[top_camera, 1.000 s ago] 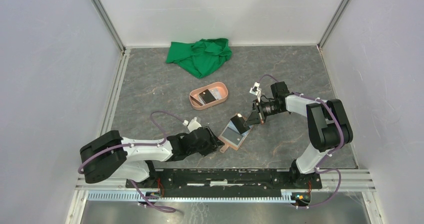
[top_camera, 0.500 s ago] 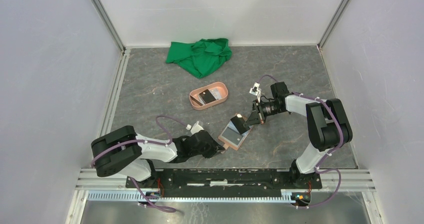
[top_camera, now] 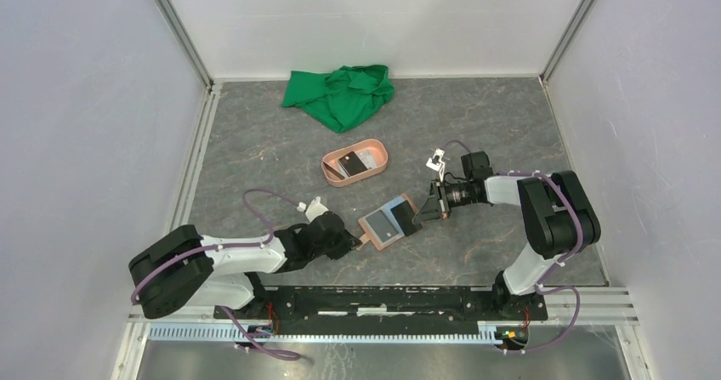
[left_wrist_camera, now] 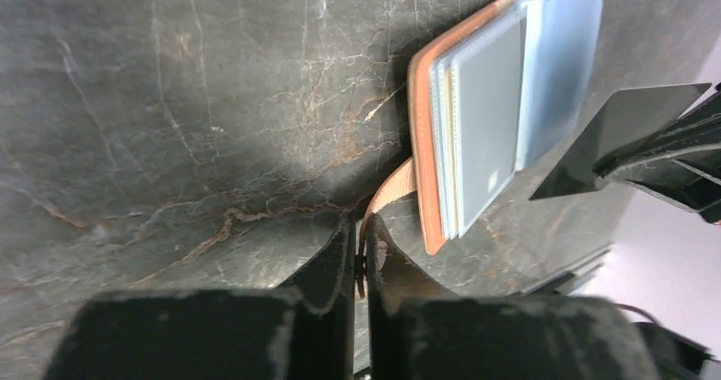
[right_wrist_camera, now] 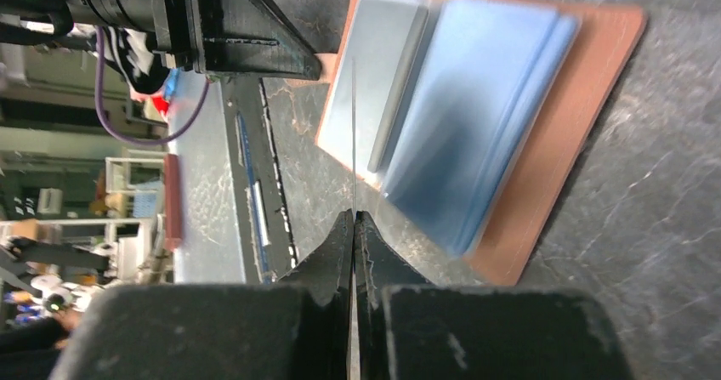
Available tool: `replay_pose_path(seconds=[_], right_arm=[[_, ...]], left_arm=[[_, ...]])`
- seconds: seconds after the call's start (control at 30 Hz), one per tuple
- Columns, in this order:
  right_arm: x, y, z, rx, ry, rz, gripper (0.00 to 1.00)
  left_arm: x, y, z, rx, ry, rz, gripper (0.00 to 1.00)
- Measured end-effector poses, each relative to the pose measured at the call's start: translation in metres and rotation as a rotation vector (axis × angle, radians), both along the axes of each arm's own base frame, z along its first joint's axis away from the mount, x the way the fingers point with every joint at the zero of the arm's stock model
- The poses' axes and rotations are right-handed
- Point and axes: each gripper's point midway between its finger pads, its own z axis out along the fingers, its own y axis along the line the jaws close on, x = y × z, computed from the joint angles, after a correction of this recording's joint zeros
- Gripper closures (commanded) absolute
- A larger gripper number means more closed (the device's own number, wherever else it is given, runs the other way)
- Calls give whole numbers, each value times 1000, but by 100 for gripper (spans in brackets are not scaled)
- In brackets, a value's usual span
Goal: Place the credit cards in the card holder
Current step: Insert the credit card into the card holder.
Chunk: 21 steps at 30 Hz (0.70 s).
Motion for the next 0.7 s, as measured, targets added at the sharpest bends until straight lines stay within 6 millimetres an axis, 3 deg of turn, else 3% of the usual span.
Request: replay_pose_path(seconds=[0.13,0.37,0.47,0.63,0.7], right_arm=[[-6,4,-4,12,70,-53,100],[10,12,6,31,82,-117,100],[16,15,9,23,71,-127,100],[28,27,17,9,13,-109,100],[29,30,16,2,8,-99,100]], left_arm=[[3,6,0,90,-15,-57,66],[-3,20,9,215,-70,-182,37],[-1,23,23,219,-137,-222,23],[13,8,69,104,-321,-240,20],[20,2,79,60,-374,-230,20]])
